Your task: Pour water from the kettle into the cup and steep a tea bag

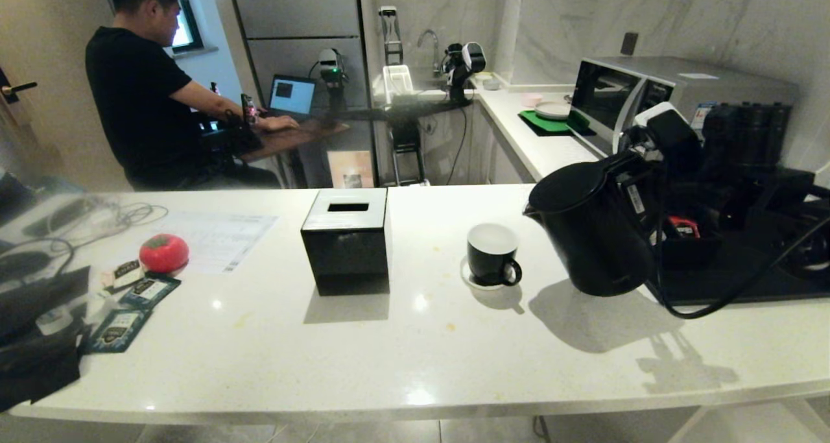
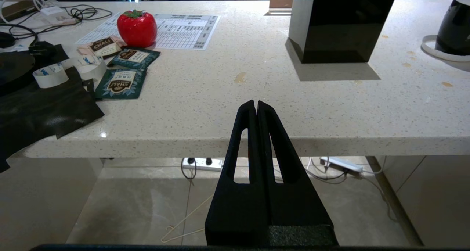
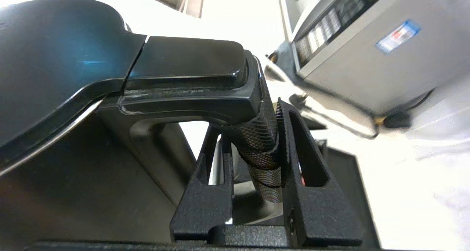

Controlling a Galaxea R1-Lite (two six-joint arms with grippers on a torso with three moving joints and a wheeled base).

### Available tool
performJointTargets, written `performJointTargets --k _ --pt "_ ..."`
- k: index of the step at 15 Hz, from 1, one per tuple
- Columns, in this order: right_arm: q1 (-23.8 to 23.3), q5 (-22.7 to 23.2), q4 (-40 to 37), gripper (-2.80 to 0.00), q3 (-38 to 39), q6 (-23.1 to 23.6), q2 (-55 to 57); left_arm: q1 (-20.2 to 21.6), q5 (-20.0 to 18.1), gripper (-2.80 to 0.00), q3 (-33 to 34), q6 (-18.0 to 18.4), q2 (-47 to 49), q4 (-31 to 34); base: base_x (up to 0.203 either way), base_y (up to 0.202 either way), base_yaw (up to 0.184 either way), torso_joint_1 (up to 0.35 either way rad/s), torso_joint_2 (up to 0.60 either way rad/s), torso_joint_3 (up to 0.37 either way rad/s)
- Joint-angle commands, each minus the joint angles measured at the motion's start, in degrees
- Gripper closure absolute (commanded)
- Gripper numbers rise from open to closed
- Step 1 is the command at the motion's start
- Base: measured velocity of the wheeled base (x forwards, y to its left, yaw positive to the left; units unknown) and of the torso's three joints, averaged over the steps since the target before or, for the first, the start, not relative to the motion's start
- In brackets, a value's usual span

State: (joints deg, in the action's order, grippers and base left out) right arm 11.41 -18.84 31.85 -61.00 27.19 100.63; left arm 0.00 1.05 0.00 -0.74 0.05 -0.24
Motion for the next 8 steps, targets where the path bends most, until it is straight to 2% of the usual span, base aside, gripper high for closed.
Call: performJointTargets --k 1,8 --pt "0.36 -0.14 0.22 0.0 -1.14 1.72 0.52 0.0 0.01 0.0 0.0 -0.05 0.04 -0.02 0.0 0.0 0.0 0.0 0.0 0.0" --pt "1.86 -0.23 0.49 0.0 -3.43 6.31 1.85 0.0 0.01 0.0 0.0 -0.05 0.04 -0.02 0.0 0.0 0.0 0.0 0.0 0.0"
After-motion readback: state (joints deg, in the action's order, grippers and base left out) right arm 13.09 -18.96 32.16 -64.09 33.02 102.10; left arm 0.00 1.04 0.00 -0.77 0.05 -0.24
